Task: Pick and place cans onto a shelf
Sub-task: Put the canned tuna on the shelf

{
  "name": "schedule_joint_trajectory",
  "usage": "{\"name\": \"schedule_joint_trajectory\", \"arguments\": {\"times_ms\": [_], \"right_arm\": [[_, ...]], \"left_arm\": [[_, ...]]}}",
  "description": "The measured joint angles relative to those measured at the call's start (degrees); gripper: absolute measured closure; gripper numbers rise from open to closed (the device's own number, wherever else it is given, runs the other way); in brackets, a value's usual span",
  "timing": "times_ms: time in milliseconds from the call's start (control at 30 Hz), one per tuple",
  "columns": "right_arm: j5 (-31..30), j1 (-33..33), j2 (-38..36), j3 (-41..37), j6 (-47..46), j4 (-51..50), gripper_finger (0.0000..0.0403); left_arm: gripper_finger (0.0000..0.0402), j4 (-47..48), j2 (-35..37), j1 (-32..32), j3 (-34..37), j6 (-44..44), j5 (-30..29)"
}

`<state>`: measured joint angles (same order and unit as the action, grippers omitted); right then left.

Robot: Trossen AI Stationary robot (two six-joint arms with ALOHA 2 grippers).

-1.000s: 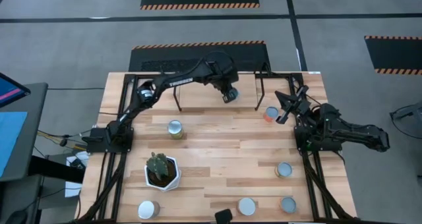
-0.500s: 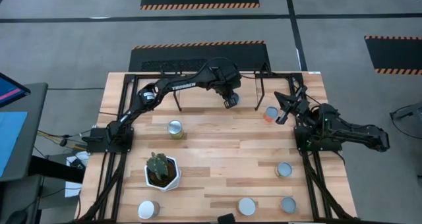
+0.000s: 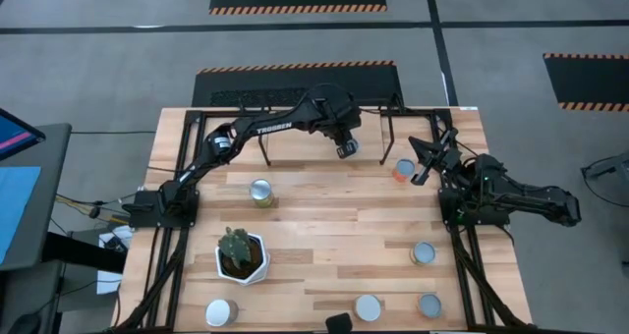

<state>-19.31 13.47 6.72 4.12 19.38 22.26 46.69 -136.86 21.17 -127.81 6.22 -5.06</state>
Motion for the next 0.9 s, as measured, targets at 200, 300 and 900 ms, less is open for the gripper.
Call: {"name": "schedule_joint_trajectory", "arguments": {"times_ms": [200, 300, 900], "right_arm": [[-0.1, 0.0, 0.0, 0.0, 0.1, -0.1, 0.0378], [-0.1, 0.0, 0.0, 0.0, 0.4, -0.4, 0.0378], [-0.1, 0.0, 0.0, 0.0, 0.6, -0.4, 0.0378]], "left_arm": [[0.0340, 14.7, 0.8, -0.6, -6.3, 1.1, -1.3], [0.0356, 19.9, 0.8, -1.4, -6.5, 1.4, -2.8], [0.0401, 9.2, -0.3, -1.7, -0.2, 6.0, -4.4]]}}
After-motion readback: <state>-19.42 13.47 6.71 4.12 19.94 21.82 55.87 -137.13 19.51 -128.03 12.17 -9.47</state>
